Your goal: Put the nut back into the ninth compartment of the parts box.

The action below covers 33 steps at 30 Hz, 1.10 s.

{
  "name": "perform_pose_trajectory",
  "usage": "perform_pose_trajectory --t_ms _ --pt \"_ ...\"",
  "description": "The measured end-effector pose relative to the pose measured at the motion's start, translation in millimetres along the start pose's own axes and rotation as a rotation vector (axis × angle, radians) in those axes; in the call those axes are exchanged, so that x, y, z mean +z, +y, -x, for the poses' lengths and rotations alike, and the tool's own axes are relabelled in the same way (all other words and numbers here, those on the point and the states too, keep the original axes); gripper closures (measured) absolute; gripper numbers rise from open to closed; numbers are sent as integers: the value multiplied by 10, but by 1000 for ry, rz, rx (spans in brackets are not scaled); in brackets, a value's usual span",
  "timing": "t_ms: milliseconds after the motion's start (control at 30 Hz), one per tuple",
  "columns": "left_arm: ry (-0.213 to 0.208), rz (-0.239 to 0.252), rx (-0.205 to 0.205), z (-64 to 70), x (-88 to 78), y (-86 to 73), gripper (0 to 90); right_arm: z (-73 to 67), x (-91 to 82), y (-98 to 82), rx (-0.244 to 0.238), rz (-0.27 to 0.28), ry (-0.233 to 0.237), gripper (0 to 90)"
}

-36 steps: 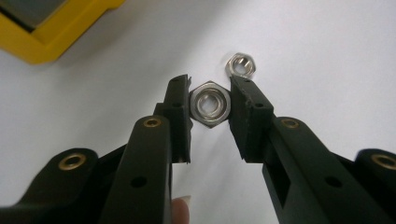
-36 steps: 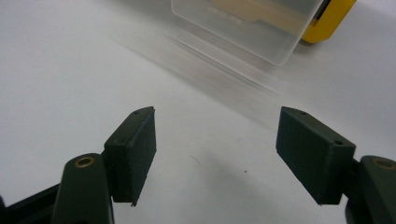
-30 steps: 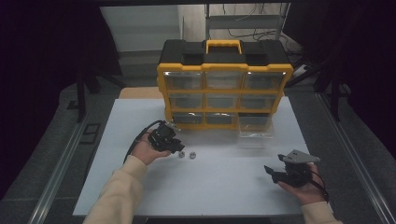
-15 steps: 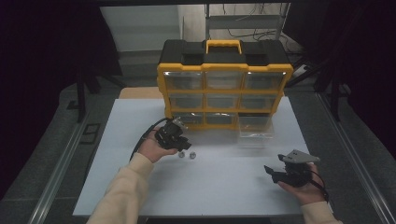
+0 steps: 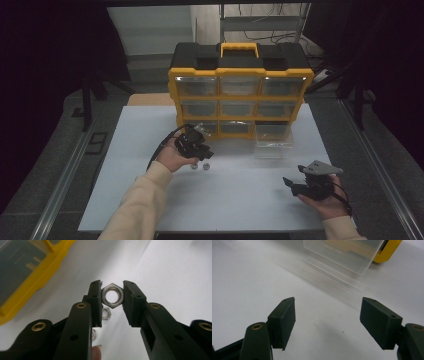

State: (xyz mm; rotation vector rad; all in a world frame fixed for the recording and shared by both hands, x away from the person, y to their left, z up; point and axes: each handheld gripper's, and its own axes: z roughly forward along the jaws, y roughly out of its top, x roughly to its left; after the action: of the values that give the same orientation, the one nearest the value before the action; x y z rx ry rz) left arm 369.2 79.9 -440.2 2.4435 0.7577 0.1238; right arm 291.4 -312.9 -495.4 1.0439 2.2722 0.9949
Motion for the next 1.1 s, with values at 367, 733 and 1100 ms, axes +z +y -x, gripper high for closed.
perform_pose_trajectory --t_ms 367,733,1100 --pt "-11 7 9 48 24 141 699 4 1 2 1 0 -1 296" --pt "-21 14 16 80 55 254 699 7 0 2 1 1 -1 296" --pt "-30 23 23 113 72 368 699 8 3 2 2 1 -1 296"
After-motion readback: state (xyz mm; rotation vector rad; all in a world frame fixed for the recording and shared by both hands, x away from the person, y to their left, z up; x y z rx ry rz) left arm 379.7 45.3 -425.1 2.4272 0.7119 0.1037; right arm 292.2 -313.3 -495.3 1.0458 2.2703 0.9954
